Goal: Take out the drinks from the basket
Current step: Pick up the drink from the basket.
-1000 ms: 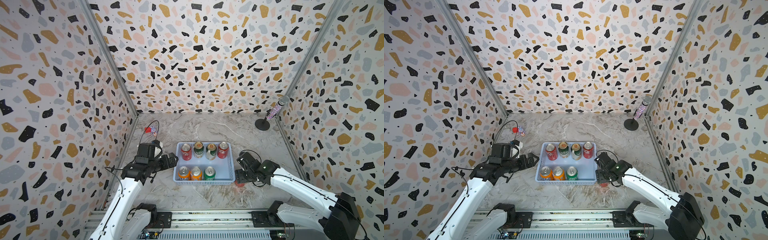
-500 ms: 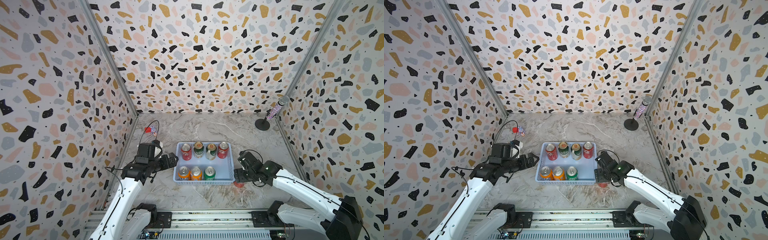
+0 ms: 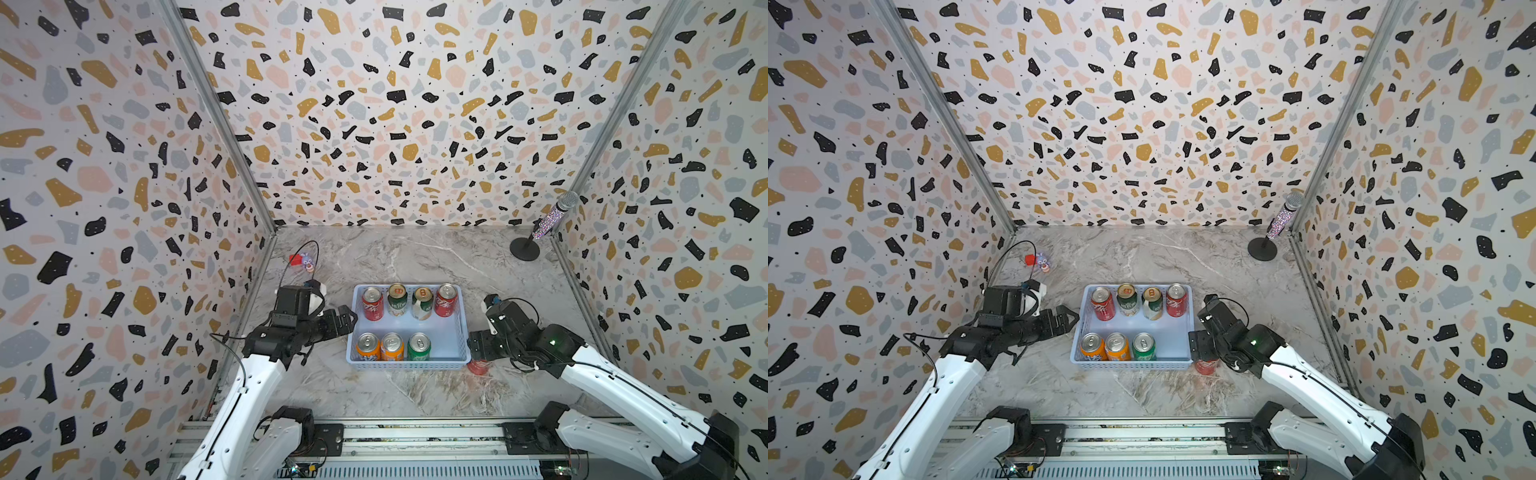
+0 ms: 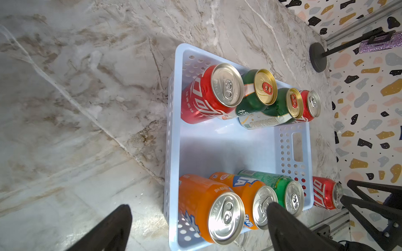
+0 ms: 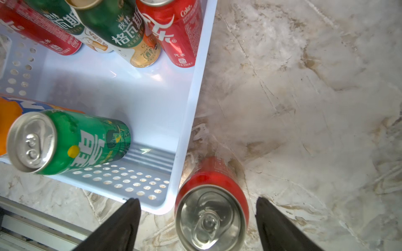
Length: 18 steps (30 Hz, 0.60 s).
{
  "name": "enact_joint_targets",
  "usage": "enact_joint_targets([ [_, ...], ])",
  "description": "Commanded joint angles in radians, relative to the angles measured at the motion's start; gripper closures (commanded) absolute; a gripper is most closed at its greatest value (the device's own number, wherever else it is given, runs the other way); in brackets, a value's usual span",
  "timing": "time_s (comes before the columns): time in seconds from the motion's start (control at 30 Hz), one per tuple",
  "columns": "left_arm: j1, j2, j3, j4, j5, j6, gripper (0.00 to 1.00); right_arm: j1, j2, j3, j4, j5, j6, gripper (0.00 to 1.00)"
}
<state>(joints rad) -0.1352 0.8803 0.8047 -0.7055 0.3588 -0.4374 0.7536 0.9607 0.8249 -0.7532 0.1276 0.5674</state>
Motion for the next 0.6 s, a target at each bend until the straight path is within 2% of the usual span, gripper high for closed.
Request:
enact_joint_targets([
  [0.0,-0.001,-0.002,-0.011,0.030,0.022,0.008,0.00,0.001,-0.025,0.056,-0.041,0.024,-0.023,0.12],
  [0.27,-0.001,0.000,-0.013,0.034,0.028,0.007,0.00,0.001,-0.024,0.134,-0.057,0.039,-0.085,0.11],
  [0.57,0.001,-0.008,-0.013,0.038,0.047,-0.004,0.00,0.001,0.087,0.264,-0.015,0.004,-0.156,0.11],
])
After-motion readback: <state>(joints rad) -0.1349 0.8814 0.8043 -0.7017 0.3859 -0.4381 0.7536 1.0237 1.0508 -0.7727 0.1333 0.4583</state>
